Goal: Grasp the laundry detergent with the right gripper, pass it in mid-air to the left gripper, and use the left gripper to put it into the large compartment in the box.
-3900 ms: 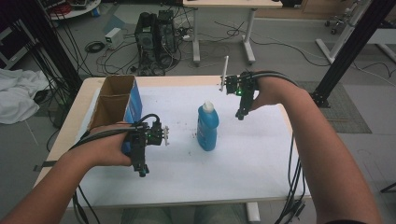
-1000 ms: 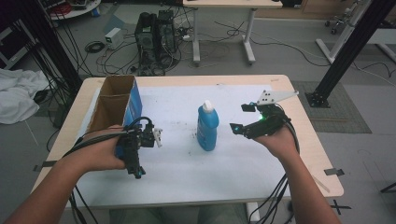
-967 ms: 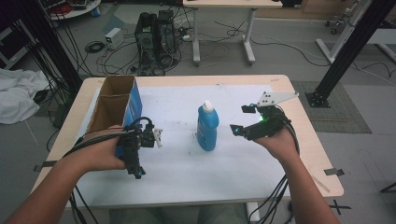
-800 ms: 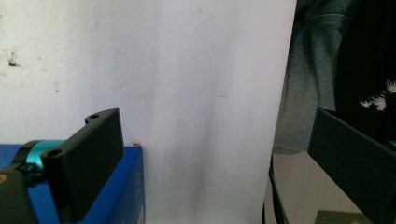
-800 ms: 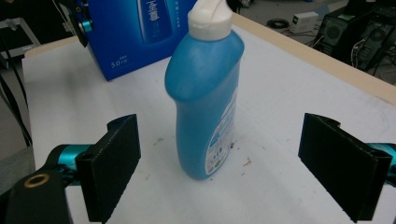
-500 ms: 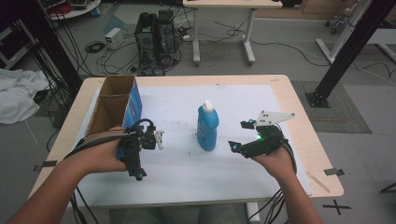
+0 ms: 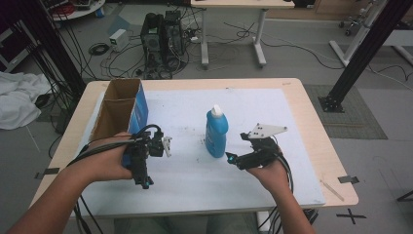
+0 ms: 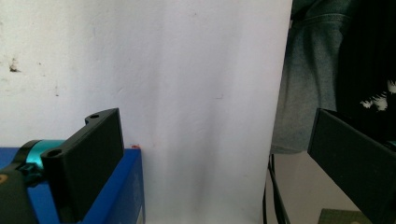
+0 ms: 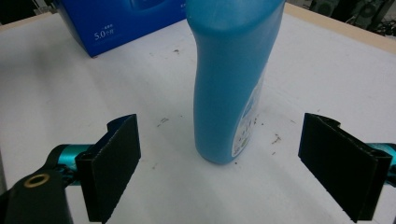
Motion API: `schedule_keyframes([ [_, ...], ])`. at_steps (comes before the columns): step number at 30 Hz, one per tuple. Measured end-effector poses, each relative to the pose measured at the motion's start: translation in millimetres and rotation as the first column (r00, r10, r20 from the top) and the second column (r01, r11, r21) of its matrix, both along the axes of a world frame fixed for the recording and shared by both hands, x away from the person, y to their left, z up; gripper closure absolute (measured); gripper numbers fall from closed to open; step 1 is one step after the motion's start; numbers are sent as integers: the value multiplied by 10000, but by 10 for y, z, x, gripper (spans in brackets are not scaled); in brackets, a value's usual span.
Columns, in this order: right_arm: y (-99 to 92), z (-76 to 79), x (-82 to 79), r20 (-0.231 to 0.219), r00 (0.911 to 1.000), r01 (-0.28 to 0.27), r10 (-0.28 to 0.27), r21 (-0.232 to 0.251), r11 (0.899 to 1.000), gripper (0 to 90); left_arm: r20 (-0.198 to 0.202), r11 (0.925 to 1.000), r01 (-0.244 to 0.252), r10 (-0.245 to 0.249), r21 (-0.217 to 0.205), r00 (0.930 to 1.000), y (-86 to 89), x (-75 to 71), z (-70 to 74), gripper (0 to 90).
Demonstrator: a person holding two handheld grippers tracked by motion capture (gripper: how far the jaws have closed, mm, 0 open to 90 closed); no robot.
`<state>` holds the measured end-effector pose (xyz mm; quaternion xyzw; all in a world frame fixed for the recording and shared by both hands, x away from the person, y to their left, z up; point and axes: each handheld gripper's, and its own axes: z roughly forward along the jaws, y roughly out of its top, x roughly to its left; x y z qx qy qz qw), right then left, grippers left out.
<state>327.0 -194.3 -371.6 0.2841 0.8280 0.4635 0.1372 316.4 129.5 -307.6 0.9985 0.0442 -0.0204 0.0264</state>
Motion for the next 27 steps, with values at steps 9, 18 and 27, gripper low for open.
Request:
schedule_keyframes([
  [9,211,-112,68,-193,9996,212,-215,-187,9996,119,-50,10000,41,-41,-19,10000,6,1,10,35],
  [18,304,-172,132,-101,9942,1067,-1070,-189,9941,119,19,10000,81,-81,-42,10000,7,-3,10,35],
  [27,465,-264,182,-126,9853,1700,-1703,-186,9853,119,78,9999,14,-13,-133,10000,24,-11,11,35],
])
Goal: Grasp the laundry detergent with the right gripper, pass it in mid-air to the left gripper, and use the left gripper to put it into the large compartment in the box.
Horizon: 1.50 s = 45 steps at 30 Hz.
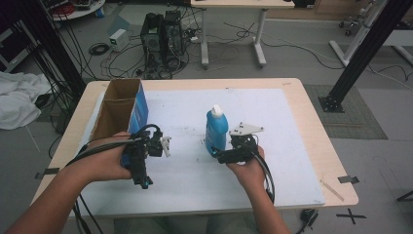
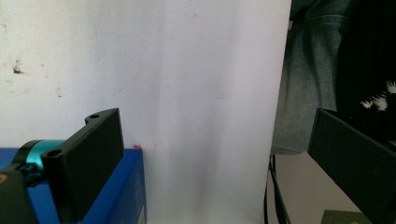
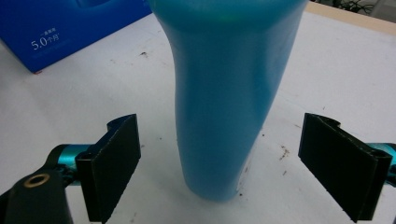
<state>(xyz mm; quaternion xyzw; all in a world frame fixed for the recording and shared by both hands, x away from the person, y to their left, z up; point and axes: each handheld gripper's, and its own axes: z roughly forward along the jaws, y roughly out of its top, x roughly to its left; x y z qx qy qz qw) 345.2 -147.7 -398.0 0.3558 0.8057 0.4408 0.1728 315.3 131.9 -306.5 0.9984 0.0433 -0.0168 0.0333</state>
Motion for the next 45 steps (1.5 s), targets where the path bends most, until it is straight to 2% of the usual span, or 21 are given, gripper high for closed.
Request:
schedule_keyframes([
  [10,83,-75,36,-18,9985,553,-553,49,9985,119,-42,9999,65,-64,108,10000,14,-4,1,35],
  [16,162,-120,54,285,9953,924,-926,81,9957,119,5,10000,-14,14,0,10000,0,-15,1,35],
  [20,208,-139,63,394,9902,1328,-1342,359,9905,119,-27,10000,74,-74,62,10000,-12,-20,10,35],
  [27,247,-148,69,552,9856,1577,-1600,432,9865,119,2,10000,34,-34,29,10000,-3,-12,15,35],
  [32,307,-158,69,730,9777,1926,-1971,649,9791,119,-35,10000,3,-3,27,10000,4,-18,11,35],
  [33,305,-164,89,974,9778,1802,-1855,615,9817,119,-2,10000,5,-5,41,10000,6,-18,12,35],
  [35,310,-165,91,1001,9769,1828,-1889,670,9809,119,-23,10000,-35,35,28,10000,11,-20,11,35],
  [36,321,-172,99,1075,9734,1955,-2022,704,9782,119,-23,10000,-56,56,21,10000,15,-24,8,35],
  [37,327,-171,95,956,9719,2086,-2153,755,9751,120,-64,10000,14,-14,68,10000,18,-20,11,35],
  [39,322,-174,116,1178,9694,2079,-2154,722,9755,120,-54,10000,29,-29,76,10000,20,-20,9,35],
  [45,335,-193,139,943,9689,2218,-2289,800,9718,121,-53,9999,-18,19,100,10000,31,-8,3,35],
])
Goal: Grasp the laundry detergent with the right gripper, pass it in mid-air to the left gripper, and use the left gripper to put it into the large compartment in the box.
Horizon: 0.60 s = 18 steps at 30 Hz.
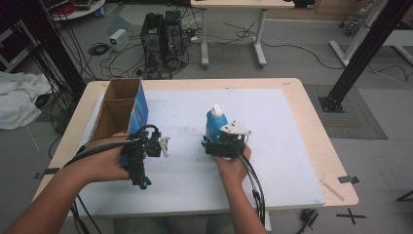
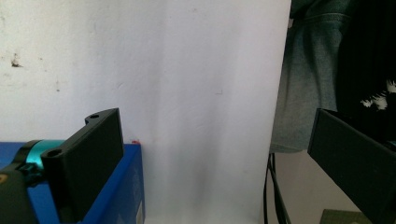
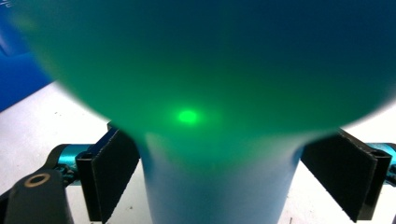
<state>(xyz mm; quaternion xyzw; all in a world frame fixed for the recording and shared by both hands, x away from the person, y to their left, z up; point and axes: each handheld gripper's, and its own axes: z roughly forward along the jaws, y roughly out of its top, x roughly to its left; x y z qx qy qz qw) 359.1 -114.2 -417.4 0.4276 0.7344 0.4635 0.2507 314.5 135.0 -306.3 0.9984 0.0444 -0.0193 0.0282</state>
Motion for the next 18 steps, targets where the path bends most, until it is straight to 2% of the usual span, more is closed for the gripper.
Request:
schedule_keyframes([
  [3,6,-12,12,-80,10000,-9,9,48,10000,127,-21,10000,-43,43,-19,10000,-5,0,-11,35],
  [4,3,-16,22,60,9998,-200,200,38,9998,171,2,10000,13,-13,29,10000,-8,2,-11,35],
  [8,9,-14,14,75,9999,-127,126,103,9999,229,1,10000,22,-22,29,10000,-17,11,-10,35],
  [18,6,-25,36,113,9999,-97,95,222,9997,239,-28,10000,71,-71,8,10000,-38,20,-13,35],
])
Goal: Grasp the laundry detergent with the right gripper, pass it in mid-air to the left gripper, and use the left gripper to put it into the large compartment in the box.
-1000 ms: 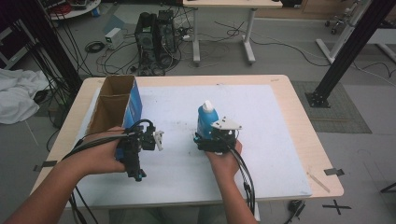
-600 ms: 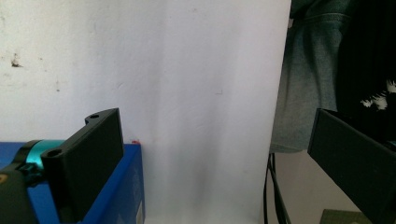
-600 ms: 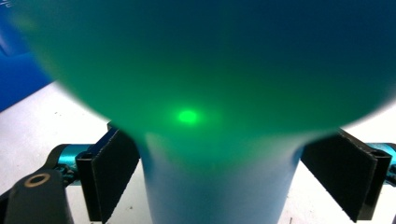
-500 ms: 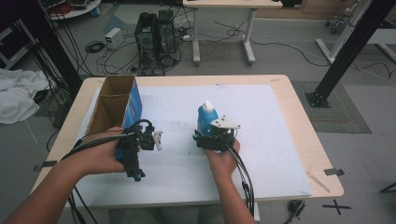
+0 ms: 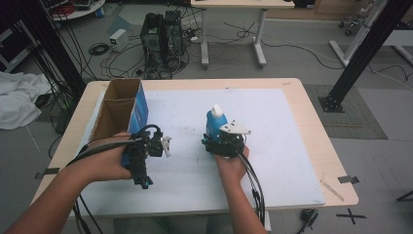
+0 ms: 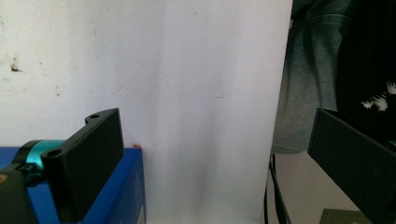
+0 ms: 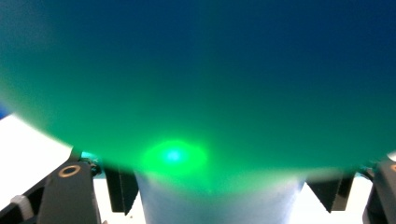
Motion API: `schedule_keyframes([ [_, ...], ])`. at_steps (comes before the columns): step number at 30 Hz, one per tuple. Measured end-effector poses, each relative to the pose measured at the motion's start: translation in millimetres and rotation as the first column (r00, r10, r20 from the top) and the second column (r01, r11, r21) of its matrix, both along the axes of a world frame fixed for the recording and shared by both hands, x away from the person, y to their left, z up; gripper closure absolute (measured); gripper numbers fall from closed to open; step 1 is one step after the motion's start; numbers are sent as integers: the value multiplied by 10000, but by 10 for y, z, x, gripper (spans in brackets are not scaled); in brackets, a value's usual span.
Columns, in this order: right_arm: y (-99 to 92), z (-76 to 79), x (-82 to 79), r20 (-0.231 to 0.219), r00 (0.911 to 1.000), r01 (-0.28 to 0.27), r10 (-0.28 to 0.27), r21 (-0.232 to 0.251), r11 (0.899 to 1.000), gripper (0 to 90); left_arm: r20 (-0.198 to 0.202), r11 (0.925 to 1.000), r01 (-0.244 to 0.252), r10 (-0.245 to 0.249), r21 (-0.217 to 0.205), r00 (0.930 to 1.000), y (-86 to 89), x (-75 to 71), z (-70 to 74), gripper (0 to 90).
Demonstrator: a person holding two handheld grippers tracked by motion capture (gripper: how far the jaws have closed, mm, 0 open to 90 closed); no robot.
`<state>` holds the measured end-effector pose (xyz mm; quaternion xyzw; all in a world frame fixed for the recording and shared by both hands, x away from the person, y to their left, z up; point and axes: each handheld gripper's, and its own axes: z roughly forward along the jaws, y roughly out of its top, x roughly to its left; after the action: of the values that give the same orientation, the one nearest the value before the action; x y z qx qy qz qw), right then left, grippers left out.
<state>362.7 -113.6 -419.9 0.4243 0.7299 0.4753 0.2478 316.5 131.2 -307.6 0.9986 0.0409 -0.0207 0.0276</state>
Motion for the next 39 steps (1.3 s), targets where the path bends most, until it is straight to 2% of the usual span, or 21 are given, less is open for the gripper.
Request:
schedule_keyframes([
  [7,-6,5,1,209,9998,76,-78,54,10000,288,14,10000,3,-3,32,10000,0,8,-10,35],
  [12,12,7,-11,91,9999,128,-129,186,9997,311,6,10000,-25,25,1,10000,-2,7,-8,35],
  [15,14,3,-9,232,9997,68,-71,116,9999,324,-19,10000,12,-12,58,10000,-3,2,-4,35],
  [24,20,-1,-10,254,9996,97,-102,197,9998,362,14,9999,-135,135,-2,9999,13,2,-23,35],
  [26,24,0,-14,256,9996,97,-103,209,9997,370,5,10000,-44,44,51,10000,16,8,-18,35],
  [39,66,-16,-45,577,9976,393,-392,-1,9992,435,-22,10000,-43,43,52,10000,-10,23,-30,35],
])
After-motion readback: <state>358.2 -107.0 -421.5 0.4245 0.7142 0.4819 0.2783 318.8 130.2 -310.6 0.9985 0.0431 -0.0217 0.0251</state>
